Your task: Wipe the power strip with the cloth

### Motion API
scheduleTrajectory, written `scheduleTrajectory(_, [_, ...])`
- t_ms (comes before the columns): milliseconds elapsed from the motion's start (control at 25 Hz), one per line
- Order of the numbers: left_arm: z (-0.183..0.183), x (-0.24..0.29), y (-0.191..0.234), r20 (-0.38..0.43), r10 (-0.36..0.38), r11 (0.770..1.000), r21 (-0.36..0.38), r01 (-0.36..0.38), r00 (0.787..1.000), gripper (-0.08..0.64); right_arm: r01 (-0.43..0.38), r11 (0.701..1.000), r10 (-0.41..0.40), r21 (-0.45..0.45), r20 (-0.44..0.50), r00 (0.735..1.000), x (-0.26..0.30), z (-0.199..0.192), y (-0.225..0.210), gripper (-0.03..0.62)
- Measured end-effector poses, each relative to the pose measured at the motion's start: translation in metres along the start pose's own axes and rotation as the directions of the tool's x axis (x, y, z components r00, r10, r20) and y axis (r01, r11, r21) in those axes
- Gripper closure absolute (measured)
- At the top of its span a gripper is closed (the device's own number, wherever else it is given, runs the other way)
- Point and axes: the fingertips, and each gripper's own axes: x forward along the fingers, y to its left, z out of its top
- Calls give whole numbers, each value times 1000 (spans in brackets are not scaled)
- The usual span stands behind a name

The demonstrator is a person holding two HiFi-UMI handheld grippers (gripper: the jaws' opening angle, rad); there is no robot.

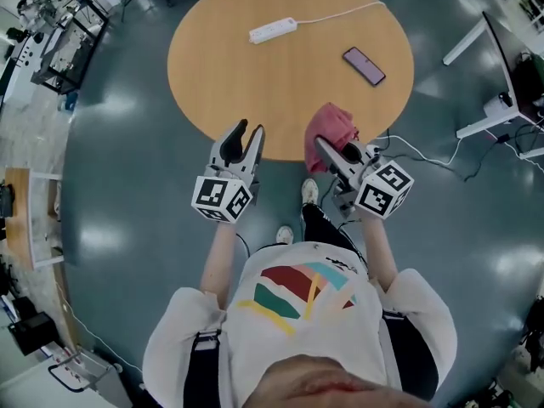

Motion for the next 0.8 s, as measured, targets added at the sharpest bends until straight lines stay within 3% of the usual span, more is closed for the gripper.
scheduleTrajectory(240, [22,120,25,-15,20,999,37,-19,1000,356,-32,999,32,12,-11,999,20,67,-98,552])
scheduleTrajectory(400, [22,176,39,-38,27,997,73,-24,999,345,-45,999,45,10,-31,998,31,86,-146,552])
scheduleTrajectory(640, [9,230,87,-129,25,998,65,-17,991,301,-38,999,40,28,-46,998,57,101,-183,553])
scheduleTrajectory(800, [-6,278,140,-246,11,985,172,32,969,285,-29,999,30,14,-63,998,92,112,-209,554])
